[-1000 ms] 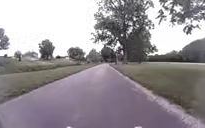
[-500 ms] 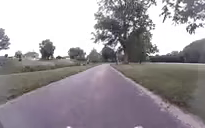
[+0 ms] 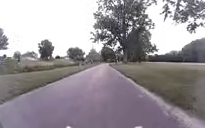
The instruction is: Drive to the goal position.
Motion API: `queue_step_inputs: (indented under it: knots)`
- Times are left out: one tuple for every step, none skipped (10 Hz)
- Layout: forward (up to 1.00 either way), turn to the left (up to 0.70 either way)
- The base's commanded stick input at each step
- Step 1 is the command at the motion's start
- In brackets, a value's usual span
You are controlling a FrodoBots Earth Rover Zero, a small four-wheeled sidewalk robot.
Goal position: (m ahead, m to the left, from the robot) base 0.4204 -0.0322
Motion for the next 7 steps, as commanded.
queue_step_inputs:
  knots:
    - [0.70,0.00]
    - [0.70,0.00]
    - [0.70,-0.01]
    - [0.70,-0.01]
    - [0.70,-0.01]
    - [0.70,0.00]
    - [0.70,0.00]
